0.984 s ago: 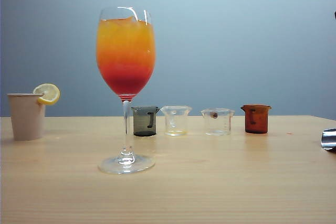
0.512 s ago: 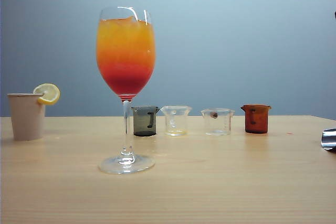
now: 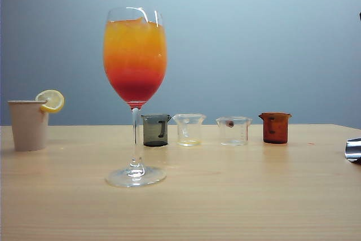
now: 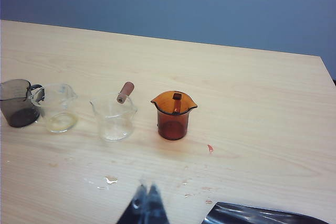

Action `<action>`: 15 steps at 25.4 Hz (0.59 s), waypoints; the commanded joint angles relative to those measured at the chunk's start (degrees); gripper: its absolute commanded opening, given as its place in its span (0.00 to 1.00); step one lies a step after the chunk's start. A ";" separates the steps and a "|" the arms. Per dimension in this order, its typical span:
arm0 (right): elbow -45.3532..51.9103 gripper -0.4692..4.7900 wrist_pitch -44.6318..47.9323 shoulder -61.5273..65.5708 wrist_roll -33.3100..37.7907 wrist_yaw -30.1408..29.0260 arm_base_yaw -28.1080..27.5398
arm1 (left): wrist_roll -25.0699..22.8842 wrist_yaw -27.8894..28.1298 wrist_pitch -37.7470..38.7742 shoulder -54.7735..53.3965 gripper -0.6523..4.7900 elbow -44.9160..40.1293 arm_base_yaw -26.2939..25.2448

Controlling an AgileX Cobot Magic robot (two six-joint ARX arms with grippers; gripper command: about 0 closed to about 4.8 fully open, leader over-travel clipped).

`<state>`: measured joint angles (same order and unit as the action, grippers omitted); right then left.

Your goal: Pick up the fourth measuring cup from the left, pour the grenadine inside into the goblet, and finally put the measuring cup back in its original place.

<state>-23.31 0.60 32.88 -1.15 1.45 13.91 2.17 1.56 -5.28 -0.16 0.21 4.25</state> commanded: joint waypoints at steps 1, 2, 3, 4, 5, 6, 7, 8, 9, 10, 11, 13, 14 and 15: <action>-0.17 0.08 0.94 -0.15 0.04 -0.04 0.02 | -0.22 -0.09 -0.35 0.02 0.16 0.22 -0.07; -0.15 0.08 0.92 -0.33 0.04 -0.04 0.02 | -0.22 -0.09 -0.33 0.02 0.16 0.22 -0.07; -0.07 0.08 0.96 -1.01 0.04 -0.04 0.02 | -0.22 -0.09 -0.35 0.02 0.16 0.22 -0.07; 0.35 0.08 1.14 -2.16 0.02 -0.02 -0.04 | -0.22 -0.09 -0.33 0.02 0.16 0.22 -0.07; 0.94 0.08 1.51 -2.91 0.02 -0.04 -0.09 | -0.22 -0.09 -0.35 0.02 0.16 0.22 -0.07; 1.99 0.08 2.32 -4.13 0.00 -0.04 -0.11 | -0.22 -0.09 -0.33 0.02 0.16 0.22 -0.07; 3.19 0.08 3.37 -5.51 -0.02 -0.04 -0.13 | -0.22 -0.09 -0.35 0.02 0.16 0.22 -0.07; 4.83 0.08 4.48 -7.52 -0.02 -0.04 -0.20 | -0.22 -0.09 -0.33 0.02 0.16 0.22 -0.07; 6.10 0.08 4.85 -9.31 -0.02 -0.07 -0.28 | -0.22 -0.09 -0.33 0.02 0.16 0.22 -0.07; 7.52 0.08 4.83 -11.54 -0.02 -0.07 -0.35 | -0.22 -0.09 -0.33 0.02 0.16 0.22 -0.07; 8.59 0.08 4.83 -13.29 -0.02 -0.07 -0.44 | -0.22 -0.09 -0.35 0.02 0.16 0.22 -0.07; 10.78 0.08 4.83 -17.05 -0.02 -0.15 -1.03 | -0.22 -0.09 -0.33 0.02 0.16 0.22 -0.07; 11.82 0.08 4.79 -18.93 -0.04 -0.15 -1.55 | -0.22 -0.09 -0.35 0.02 0.16 0.22 -0.07; 12.57 0.08 4.76 -20.33 -0.17 -0.22 -2.12 | -0.22 -0.09 -0.33 0.02 0.16 0.22 -0.07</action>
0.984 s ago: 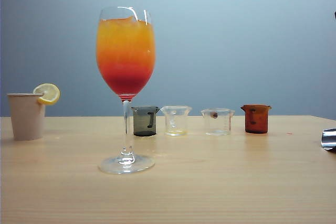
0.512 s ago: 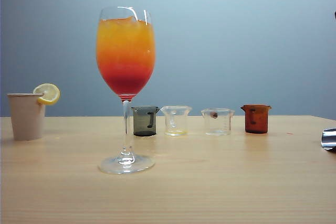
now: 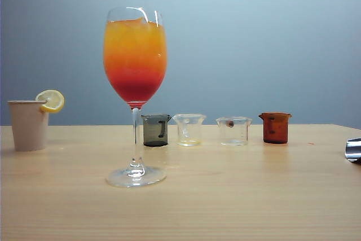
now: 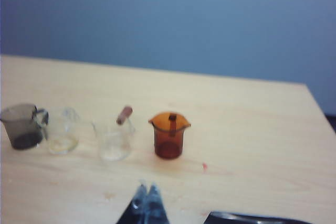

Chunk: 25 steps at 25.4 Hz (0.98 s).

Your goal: Pick up the fourth measuring cup from the left, pour the grenadine inside into the goblet, and finally put the measuring cup back in its original place.

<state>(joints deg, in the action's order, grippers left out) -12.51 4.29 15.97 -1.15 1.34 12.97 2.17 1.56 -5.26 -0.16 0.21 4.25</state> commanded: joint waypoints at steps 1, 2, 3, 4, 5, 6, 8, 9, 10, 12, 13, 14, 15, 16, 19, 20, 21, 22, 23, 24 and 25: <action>2.60 0.08 1.07 -4.90 -0.42 -0.22 -2.03 | -0.22 -0.09 -0.35 0.02 0.16 0.22 -0.07; 3.21 0.08 1.07 -6.03 -0.42 -0.22 -2.78 | -0.22 -0.09 -0.35 0.02 0.16 0.22 -0.07; 3.93 0.08 1.07 -7.34 -0.42 -0.22 -3.72 | -0.22 -0.11 -0.35 0.02 0.16 0.22 -0.07; 4.50 0.08 1.07 -8.31 -0.42 -0.22 -4.42 | -0.22 -0.09 -0.35 0.02 0.16 0.22 -0.07; 5.31 0.08 1.09 -9.81 -0.42 -0.22 -5.49 | -0.22 -0.09 -0.35 0.02 0.16 0.22 -0.07; 5.86 0.08 1.09 -10.75 -0.42 -0.22 -6.08 | -0.22 -0.11 -0.35 0.02 0.16 0.22 -0.07; 6.84 0.08 1.09 -12.24 -0.44 -0.22 -7.04 | -0.22 -0.09 -0.35 0.02 0.16 0.22 -0.07; 7.34 0.08 1.11 -12.81 -0.44 -0.20 -7.37 | -0.22 -0.09 -0.35 0.02 0.16 0.22 -0.07; 8.00 0.08 1.09 -13.46 -0.44 -0.26 -7.78 | -0.22 -0.09 -0.35 0.02 0.16 0.22 -0.07; 9.27 0.08 1.11 -14.43 -0.44 -0.22 -8.24 | -0.22 -0.09 -0.37 0.02 0.16 0.22 -0.07; 10.03 0.08 1.09 -14.95 -0.44 -0.24 -8.48 | -0.22 -0.09 -0.35 0.02 0.16 0.22 -0.07; 10.60 0.08 1.11 -15.34 -0.44 -0.20 -8.55 | -0.22 -0.09 -0.35 0.02 0.16 0.22 -0.07; 11.10 0.08 1.11 -15.72 -0.42 -0.22 -8.57 | -0.22 -0.09 -0.35 0.02 0.16 0.22 -0.07; 11.67 0.08 1.22 -15.93 -0.39 -0.20 -8.57 | -0.22 -0.09 -0.35 0.02 0.16 0.22 -0.07; 12.46 0.08 1.46 -15.93 -0.28 -0.17 -8.59 | -0.22 -0.11 -0.37 0.02 0.16 0.22 -0.07; 12.46 0.08 1.64 -15.93 -0.26 -0.13 -8.59 | -0.22 -0.11 -0.37 0.02 0.16 0.22 -0.07; 12.46 0.08 1.77 -15.93 0.02 0.11 -8.61 | -0.22 -0.11 -0.35 0.02 0.16 0.22 -0.07; 12.46 0.08 1.77 -15.93 0.13 0.17 -8.66 | -0.22 -0.11 -0.35 0.02 0.16 0.22 -0.07; 12.46 0.08 1.75 -15.93 0.17 0.17 -8.81 | -0.22 -0.11 -0.35 0.02 0.16 0.22 -0.07; 12.46 0.08 1.75 -15.93 0.72 0.13 -9.14 | -0.22 -0.11 -0.35 0.02 0.16 0.22 -0.07; 12.46 0.08 1.73 -15.93 2.08 0.13 -9.51 | -0.22 -0.11 -0.35 0.02 0.16 0.22 -0.07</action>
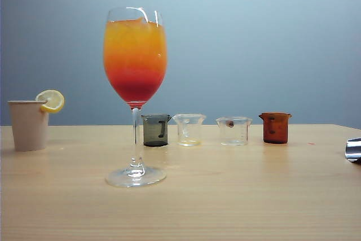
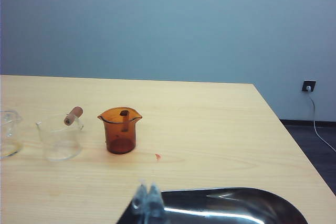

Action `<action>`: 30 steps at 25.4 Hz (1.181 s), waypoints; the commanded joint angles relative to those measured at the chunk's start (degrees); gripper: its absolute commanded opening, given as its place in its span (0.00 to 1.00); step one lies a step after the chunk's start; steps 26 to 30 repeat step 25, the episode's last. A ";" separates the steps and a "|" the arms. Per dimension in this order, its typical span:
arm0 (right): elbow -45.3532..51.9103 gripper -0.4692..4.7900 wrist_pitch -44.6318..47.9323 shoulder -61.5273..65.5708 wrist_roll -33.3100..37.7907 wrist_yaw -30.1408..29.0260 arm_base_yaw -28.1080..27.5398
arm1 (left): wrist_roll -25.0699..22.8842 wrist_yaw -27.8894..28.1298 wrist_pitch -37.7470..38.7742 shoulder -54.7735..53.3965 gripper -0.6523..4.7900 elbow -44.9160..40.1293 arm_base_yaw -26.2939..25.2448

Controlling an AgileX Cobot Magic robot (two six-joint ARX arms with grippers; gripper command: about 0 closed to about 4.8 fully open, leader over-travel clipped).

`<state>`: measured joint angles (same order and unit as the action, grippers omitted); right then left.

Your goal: Pick up the fourth measuring cup from the left, pour the grenadine inside into the goblet, and finally put the measuring cup back in its original place.

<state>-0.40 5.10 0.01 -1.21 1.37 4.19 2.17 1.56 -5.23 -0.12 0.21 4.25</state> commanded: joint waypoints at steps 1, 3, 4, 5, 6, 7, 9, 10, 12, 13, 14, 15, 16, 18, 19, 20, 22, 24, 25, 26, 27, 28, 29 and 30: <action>0.35 0.08 0.94 0.02 3.10 0.07 -1.11 | -0.22 -0.11 -0.37 -0.02 0.16 0.22 -0.07; 0.35 0.08 0.94 0.02 4.57 0.02 -1.84 | -0.22 -0.09 -0.37 -0.02 0.16 0.22 -0.07; 0.35 0.08 0.96 0.02 4.61 0.04 -2.03 | -0.22 -0.11 -0.37 -0.02 0.16 0.22 -0.07; 0.35 0.08 0.92 0.02 4.61 0.17 -2.10 | -0.22 -0.11 -0.37 -0.02 0.16 0.22 -0.07; 0.35 0.08 0.92 0.02 4.59 0.15 -2.10 | -0.22 -0.11 -0.37 -0.02 0.16 0.22 -0.07; 0.35 0.08 0.96 0.02 4.57 0.09 -2.05 | -0.22 -0.11 -0.37 -0.02 0.16 0.22 -0.07; 0.35 0.08 0.74 0.02 4.59 -0.02 -1.97 | -0.22 -0.11 -0.37 -0.02 0.16 0.22 -0.07; 0.35 0.08 0.70 0.02 4.57 0.00 -1.99 | -0.22 -0.11 -0.37 -0.02 0.16 0.22 -0.07; 0.35 0.08 0.70 0.02 4.57 0.02 -1.99 | -0.22 -0.11 -0.37 -0.02 0.16 0.22 -0.07; 0.35 0.08 0.68 0.02 4.57 0.02 -1.99 | -0.22 -0.13 -0.37 -0.02 0.16 0.22 -0.07; 0.35 0.08 0.68 0.02 4.59 0.02 -1.99 | -0.22 -0.11 -0.37 -0.02 0.16 0.22 -0.07; 0.35 0.08 0.70 0.02 4.57 0.02 -1.99 | -0.22 -0.11 -0.37 -0.02 0.16 0.22 -0.07; 0.35 0.08 0.68 0.02 4.57 0.00 -1.99 | -0.22 -0.11 -0.37 -0.02 0.16 0.22 -0.07; 0.35 0.08 0.68 0.02 4.57 0.02 -1.99 | -0.22 -0.13 -0.37 -0.02 0.16 0.22 -0.07; 0.35 0.08 0.68 0.02 4.57 0.02 -1.99 | -0.22 -0.11 -0.37 -0.02 0.16 0.22 -0.07; 0.35 0.08 0.68 0.02 4.59 0.00 -1.99 | -0.22 -0.11 -0.37 -0.02 0.16 0.22 -0.07; 0.35 0.08 0.70 0.02 4.57 0.02 -1.99 | -0.22 -0.11 -0.37 -0.02 0.16 0.22 -0.07; 0.35 0.08 0.68 0.02 4.57 0.02 -1.99 | -0.22 -0.11 -0.37 -0.02 0.16 0.22 -0.07; 0.35 0.08 0.70 0.02 4.57 0.02 -1.99 | -0.22 -0.11 -0.37 -0.02 0.16 0.22 -0.07; 0.35 0.08 0.70 0.02 4.57 0.02 -1.99 | -0.22 -0.11 -0.37 -0.02 0.16 0.22 -0.07; 0.35 0.08 0.70 0.02 4.57 0.02 -1.99 | -0.22 -0.11 -0.37 -0.02 0.16 0.22 -0.07; 0.35 0.08 0.70 0.02 4.57 0.02 -1.99 | -0.22 -0.11 -0.37 -0.02 0.16 0.22 -0.07; 0.35 0.08 0.70 0.02 4.57 0.02 -1.99 | -0.22 -0.11 -0.37 -0.02 0.16 0.22 -0.07; 0.35 0.08 0.70 0.02 4.57 0.02 -1.99 | -0.22 -0.11 -0.37 -0.02 0.16 0.22 -0.07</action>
